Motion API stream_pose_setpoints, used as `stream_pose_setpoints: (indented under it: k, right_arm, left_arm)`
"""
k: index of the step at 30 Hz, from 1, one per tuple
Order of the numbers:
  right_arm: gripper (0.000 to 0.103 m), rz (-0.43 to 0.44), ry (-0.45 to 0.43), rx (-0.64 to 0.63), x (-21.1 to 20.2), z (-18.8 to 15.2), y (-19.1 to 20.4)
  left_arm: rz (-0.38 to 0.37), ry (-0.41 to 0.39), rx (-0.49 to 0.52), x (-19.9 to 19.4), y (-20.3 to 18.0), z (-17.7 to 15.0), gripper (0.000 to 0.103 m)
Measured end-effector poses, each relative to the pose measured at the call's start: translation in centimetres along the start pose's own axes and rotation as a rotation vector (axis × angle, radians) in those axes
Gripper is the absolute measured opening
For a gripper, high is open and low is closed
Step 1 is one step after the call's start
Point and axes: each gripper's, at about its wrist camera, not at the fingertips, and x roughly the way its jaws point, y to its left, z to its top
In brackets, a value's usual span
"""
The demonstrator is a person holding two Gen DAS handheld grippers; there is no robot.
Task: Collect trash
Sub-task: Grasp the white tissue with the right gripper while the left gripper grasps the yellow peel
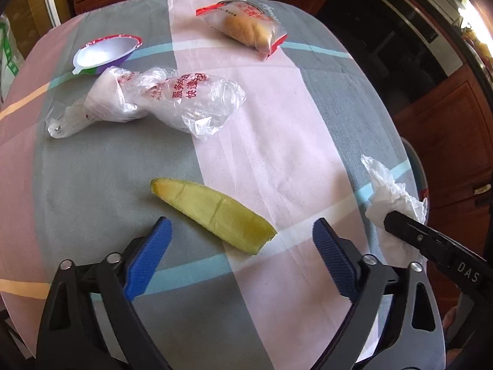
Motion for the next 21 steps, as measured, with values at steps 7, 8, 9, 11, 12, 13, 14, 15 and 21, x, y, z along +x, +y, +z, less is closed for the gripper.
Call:
stream_pose_setpoints:
  k: [7,8,9,11,12,13,14,15,21]
  right_arm:
    - [0.015,0.038,0.001,0.046,0.1,-0.1,-2.2]
    - [0.015,0.044,0.001,0.05,0.1,-0.2,-2.4]
    - [0.015,0.051,0.0,0.053,0.1,-0.2,-2.6]
    - [0.015,0.069,0.002,0.066,0.2,-0.3,-2.8]
    - [0.015,0.079,0.004,0.071,0.2,-0.4,-2.9]
    - [0.015,0.088,0.003,0.074,0.1,-0.4,-3.0]
    - [0.015,0.093,0.0,0.074,0.0,-0.4,-3.1]
    - [0.015,0.099,-0.003,0.074,-0.1,-0.5,-3.1]
    - [0.015,0.138,-0.018,0.076,-1.1,-0.8,-3.3]
  left_arm:
    - [0.176,-0.074,0.104,-0.2,-1.1,-1.1,0.027]
    - [0.15,-0.068,0.088,-0.5,-0.5,-1.2,0.023]
    - [0.139,-0.06,0.07,-0.7,0.1,-1.2,0.022]
    - [0.129,-0.052,0.039,-1.1,1.2,-1.4,0.022]
    - [0.115,-0.046,0.027,-1.3,1.6,-1.4,0.021]
    - [0.1,-0.039,0.016,-1.4,1.9,-1.5,0.021]
    - [0.089,-0.038,0.009,-1.6,2.2,-1.7,0.021]
    - [0.082,-0.041,0.007,-1.8,2.3,-1.8,0.021]
    - [0.051,-0.064,0.043,-3.9,0.5,-2.3,0.021]
